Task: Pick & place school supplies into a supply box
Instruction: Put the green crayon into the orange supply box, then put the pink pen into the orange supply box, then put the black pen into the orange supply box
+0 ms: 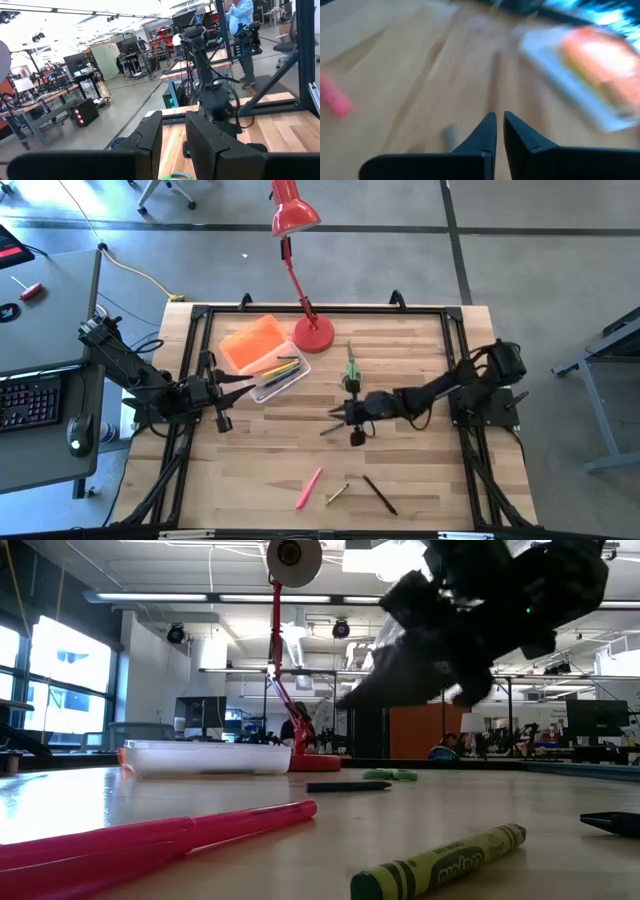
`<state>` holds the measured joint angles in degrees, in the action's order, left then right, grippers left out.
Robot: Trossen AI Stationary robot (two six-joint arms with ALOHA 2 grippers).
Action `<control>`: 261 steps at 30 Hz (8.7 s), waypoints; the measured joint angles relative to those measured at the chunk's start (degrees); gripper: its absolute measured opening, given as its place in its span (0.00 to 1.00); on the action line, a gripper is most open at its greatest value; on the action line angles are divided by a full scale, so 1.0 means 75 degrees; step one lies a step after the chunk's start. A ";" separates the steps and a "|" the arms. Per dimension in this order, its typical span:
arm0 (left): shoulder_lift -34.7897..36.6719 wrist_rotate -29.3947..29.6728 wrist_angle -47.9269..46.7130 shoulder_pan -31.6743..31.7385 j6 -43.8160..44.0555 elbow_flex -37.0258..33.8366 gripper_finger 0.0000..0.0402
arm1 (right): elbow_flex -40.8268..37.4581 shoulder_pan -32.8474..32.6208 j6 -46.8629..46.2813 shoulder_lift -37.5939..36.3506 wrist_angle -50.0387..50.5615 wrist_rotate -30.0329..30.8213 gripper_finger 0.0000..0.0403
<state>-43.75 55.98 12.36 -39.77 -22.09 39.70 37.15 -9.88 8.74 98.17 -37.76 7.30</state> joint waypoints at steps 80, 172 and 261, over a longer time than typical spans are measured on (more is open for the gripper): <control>0.0000 0.0004 -0.0061 0.0000 -0.0215 -0.0003 0.29 | 0.1943 0.1258 -0.3060 0.2271 0.1992 0.1954 0.27; 0.0000 -0.1565 0.0047 0.0000 0.0327 -0.0003 0.29 | 0.4867 -0.1263 0.0835 0.3087 0.2950 -0.3359 0.20; -0.0053 -0.1328 -0.0006 0.0003 -0.0367 0.0000 0.29 | 0.6939 0.2986 0.4483 0.3998 0.3574 -0.2359 0.18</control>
<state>-44.14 46.02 12.32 -39.75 -24.84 39.70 89.19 12.51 42.36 128.16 -10.96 -10.39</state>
